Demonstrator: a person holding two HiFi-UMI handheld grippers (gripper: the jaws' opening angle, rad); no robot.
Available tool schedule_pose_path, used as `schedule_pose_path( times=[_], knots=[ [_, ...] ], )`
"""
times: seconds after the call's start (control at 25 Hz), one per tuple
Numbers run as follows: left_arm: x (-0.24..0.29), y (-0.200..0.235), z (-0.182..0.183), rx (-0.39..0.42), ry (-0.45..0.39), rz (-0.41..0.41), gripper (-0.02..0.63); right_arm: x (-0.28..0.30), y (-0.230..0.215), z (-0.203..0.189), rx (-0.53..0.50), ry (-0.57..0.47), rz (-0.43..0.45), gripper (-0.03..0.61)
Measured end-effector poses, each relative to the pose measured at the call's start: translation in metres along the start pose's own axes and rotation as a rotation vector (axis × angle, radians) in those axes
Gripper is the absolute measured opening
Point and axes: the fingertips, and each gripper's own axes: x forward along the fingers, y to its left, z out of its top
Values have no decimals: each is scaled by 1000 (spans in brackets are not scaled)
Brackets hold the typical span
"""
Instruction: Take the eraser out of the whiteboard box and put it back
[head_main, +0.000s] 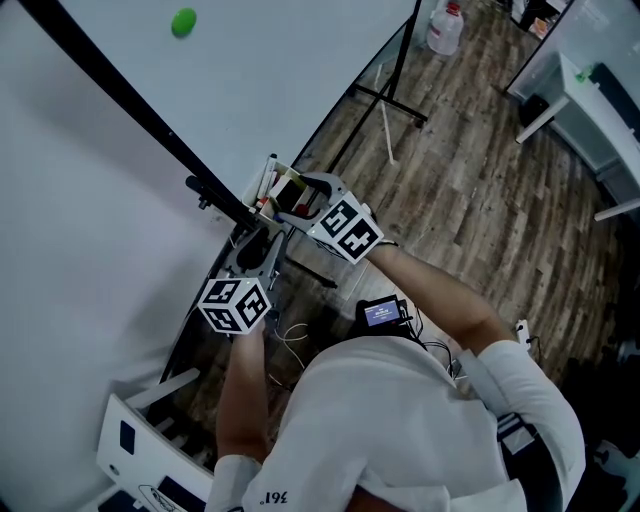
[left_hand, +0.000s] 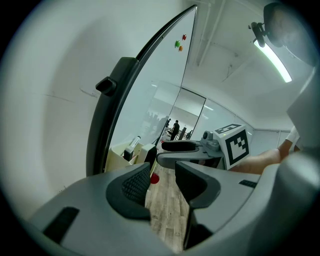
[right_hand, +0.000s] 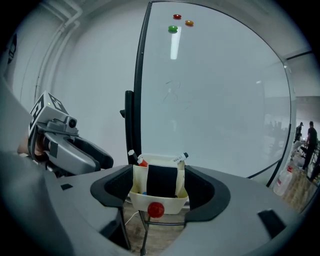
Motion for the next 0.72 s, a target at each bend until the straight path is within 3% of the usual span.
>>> schedule_pose_path(
  times=[0.36, 0.72],
  knots=[
    [-7, -10, 6, 17, -18, -17, 163, -19, 1, 4, 4, -17, -25, 314],
    [-27, -24, 35, 40, -88, -35, 163, -55, 3, 30, 28, -72, -32, 313]
  ],
)
